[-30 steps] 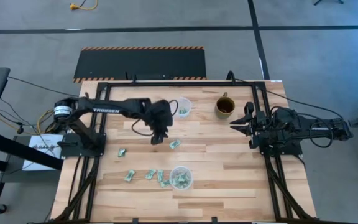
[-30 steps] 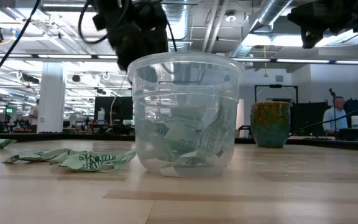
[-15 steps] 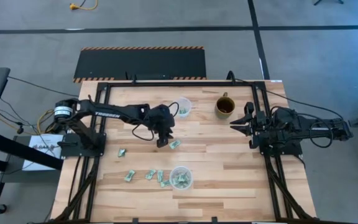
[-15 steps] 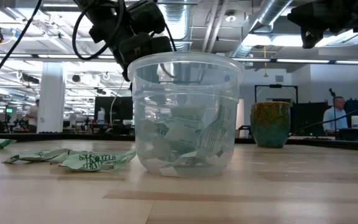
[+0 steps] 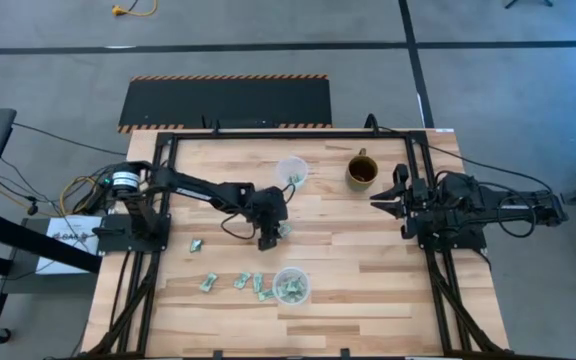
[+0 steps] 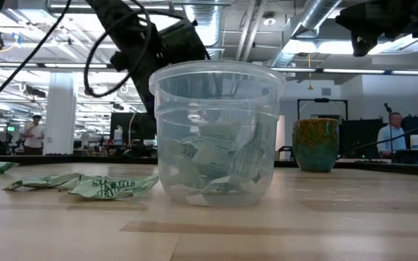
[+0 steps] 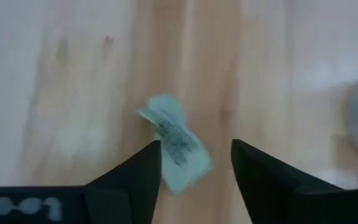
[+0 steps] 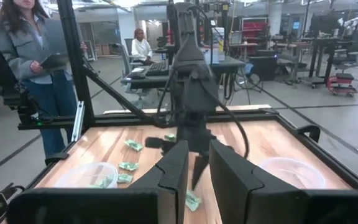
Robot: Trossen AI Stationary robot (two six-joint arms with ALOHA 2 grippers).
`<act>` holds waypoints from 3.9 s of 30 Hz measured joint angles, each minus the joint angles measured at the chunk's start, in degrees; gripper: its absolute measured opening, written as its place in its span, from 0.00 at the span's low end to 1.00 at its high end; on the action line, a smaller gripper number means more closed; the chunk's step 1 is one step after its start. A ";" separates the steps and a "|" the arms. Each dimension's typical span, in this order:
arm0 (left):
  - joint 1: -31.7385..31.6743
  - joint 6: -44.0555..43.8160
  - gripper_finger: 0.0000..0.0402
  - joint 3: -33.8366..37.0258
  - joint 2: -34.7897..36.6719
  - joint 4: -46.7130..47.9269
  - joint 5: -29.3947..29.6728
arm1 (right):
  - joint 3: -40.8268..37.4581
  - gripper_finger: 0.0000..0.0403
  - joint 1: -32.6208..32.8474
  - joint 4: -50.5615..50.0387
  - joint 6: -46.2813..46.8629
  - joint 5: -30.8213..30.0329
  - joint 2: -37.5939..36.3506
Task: Pick and place Stevia / Truvia into bins
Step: Put the stevia packet into the top transparent container
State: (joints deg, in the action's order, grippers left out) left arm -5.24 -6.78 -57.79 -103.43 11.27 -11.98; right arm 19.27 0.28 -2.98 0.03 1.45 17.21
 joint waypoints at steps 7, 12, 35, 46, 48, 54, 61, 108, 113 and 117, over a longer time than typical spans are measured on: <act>-0.53 -2.44 0.57 -0.07 -0.86 0.06 0.49 | 0.00 0.15 0.00 0.00 0.00 0.00 0.00; 1.76 -2.83 0.59 -0.07 -0.86 0.34 5.12 | 0.00 0.15 0.02 -0.02 0.00 -0.01 0.02; 6.46 0.55 0.59 -1.00 -6.51 -3.67 16.54 | 0.02 0.15 0.00 0.02 0.00 0.00 0.00; 6.54 3.01 0.53 -3.31 -7.16 -3.00 16.65 | 0.02 0.15 0.01 0.01 0.00 -0.01 0.01; 6.59 3.01 0.47 -3.31 -7.18 -3.00 16.67 | 0.02 0.15 0.01 0.00 0.00 -0.01 0.02; 6.56 3.01 0.23 -3.29 -7.20 -2.89 17.23 | 0.02 0.15 0.01 0.00 0.00 -0.01 0.01; 6.55 3.12 0.02 -3.26 -7.05 -2.89 19.07 | 0.02 0.15 0.00 0.00 0.00 -0.02 0.00; -21.77 14.64 0.00 -16.13 -0.30 2.71 6.85 | 0.04 0.15 0.01 -0.02 0.00 0.00 0.02; -21.61 16.38 0.03 -16.16 -0.80 4.53 5.40 | 0.04 0.15 0.00 0.00 0.00 0.00 0.02; -21.13 16.76 0.09 -15.99 -0.82 4.90 1.46 | 0.04 0.15 0.01 0.00 -0.01 -0.01 0.01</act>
State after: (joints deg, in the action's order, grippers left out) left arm -26.37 9.98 -73.78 -104.25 16.18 -10.52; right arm 19.31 0.28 -2.98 0.02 1.44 17.22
